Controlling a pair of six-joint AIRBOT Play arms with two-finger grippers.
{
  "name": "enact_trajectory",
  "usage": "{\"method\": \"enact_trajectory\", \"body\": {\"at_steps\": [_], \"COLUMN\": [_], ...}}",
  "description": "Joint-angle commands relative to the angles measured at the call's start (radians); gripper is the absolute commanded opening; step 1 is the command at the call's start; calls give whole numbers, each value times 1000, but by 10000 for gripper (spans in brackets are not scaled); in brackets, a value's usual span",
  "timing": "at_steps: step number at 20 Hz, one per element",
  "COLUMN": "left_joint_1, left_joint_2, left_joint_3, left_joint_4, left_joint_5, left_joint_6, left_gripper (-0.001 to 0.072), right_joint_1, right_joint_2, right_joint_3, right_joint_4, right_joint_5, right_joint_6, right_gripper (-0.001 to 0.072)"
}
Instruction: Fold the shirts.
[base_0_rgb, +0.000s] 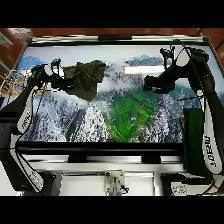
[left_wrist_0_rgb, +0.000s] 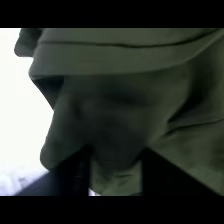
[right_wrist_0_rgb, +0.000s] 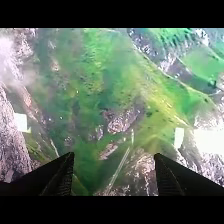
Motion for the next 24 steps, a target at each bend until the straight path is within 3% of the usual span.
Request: {"method": "enact_trajectory", "body": {"at_steps": [1, 3, 7, 11, 18, 24], "left_joint_1": [-1, -1, -23, -129, -449, -679], "left_joint_2": [-10, -6, 87, 331, 760, 709], "left_joint_3": [2, 2, 18, 87, 92, 25], "left_joint_4": [-11, -42, -48, -49, -48, -55], "left_joint_5": [9, -9, -23, -23, -34, -74], "left_joint_6": [-40, -32, 25, 125, 118, 18], "left_gripper": [205, 30, 27, 27, 27, 28], "right_joint_1": [0, 0, -3, -3, -3, -3], "right_joint_2": [0, 0, 1, 58, 342, 492], "right_joint_3": [1, 1, 4, 89, 366, 365], "right_joint_4": [1, 2, 20, -30, -440, -490], "right_joint_5": [-3, 2, 41, 42, 39, 158], "right_joint_6": [4, 11, 4, -14, 51, 57], "right_gripper": [629, 629, 629, 629, 629, 629]}}
